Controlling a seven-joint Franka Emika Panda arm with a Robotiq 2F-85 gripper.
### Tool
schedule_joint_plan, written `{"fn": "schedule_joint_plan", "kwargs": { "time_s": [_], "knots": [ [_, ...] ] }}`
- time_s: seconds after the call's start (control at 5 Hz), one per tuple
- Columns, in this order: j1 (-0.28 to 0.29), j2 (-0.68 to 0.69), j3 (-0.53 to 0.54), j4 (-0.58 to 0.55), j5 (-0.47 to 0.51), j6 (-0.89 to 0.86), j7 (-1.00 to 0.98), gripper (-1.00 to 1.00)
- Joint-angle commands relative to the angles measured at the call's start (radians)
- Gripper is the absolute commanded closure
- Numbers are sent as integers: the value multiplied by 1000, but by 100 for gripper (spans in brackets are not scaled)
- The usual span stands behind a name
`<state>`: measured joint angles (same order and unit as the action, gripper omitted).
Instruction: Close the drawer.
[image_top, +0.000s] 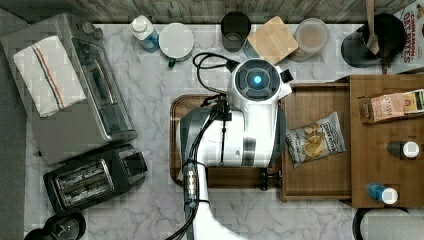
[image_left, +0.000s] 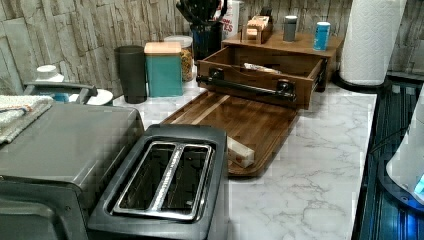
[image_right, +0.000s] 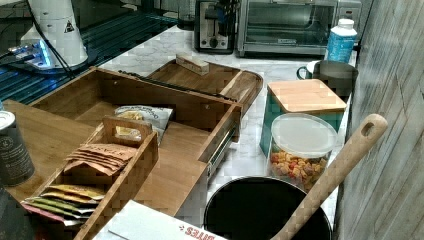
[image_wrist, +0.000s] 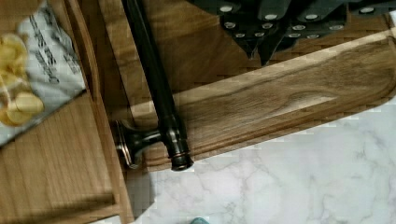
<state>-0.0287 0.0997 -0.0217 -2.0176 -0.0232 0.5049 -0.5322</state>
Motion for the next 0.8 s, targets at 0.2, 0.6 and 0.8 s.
{"fn": "schedule_joint_plan", "kwargs": {
  "time_s": [0.2,0.6,0.8],
  "knots": [
    [32,-3,23,-182,-247,158,-142,100],
    [33,27,39,-277,-256,291,-170,100],
    [38,58,34,-289,-302,332,-107,100]
  ]
}}
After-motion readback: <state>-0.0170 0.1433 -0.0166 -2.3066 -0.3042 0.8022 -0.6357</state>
